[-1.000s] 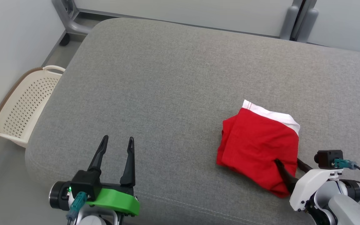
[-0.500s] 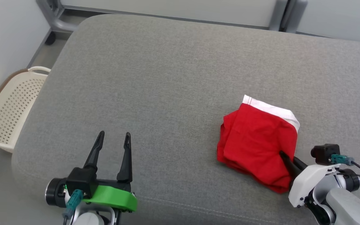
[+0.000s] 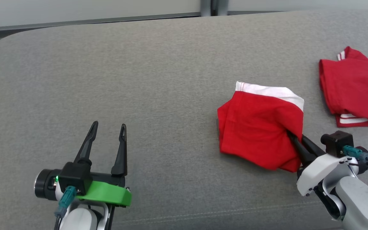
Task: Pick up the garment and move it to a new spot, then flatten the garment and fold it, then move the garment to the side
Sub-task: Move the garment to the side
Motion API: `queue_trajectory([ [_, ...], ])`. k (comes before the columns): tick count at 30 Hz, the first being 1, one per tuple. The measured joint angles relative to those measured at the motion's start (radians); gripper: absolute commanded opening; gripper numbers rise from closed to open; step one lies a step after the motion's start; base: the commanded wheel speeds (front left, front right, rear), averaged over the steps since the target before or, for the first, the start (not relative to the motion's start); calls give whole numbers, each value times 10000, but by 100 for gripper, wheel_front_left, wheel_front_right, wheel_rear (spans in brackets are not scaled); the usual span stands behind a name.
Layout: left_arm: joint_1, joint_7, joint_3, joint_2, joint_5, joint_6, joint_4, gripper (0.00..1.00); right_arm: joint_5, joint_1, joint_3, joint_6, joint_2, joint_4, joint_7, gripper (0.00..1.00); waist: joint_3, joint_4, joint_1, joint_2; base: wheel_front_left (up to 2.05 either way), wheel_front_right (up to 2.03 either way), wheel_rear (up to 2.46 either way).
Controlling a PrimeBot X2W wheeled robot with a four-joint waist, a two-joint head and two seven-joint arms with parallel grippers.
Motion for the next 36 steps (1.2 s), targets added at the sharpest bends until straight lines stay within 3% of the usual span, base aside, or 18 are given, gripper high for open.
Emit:
queue_trajectory([
  [9,-558,242,-196,211,176,-146,-303,100,-922,-433,-527,0,-311,-892,186,0,417,-1965,0,0,0,0,0],
  [17,-1217,460,-399,418,343,-313,-504,100,-930,-2571,364,0,-800,-869,627,0,1267,-2979,0,0,0,0,0],
  [22,-1677,499,-589,449,428,-435,-552,100,-305,-4315,1505,2,-1415,-364,719,0,1989,-3124,0,0,0,0,0],
  [30,-2293,364,-738,366,483,-495,-589,100,731,-6721,3007,2,-3110,652,878,0,3162,-2707,1,0,0,0,0],
  [36,-2626,219,-842,330,500,-570,-617,100,1709,-7338,3626,4,-3680,1615,1315,0,3808,-2289,1,0,0,0,0],
])
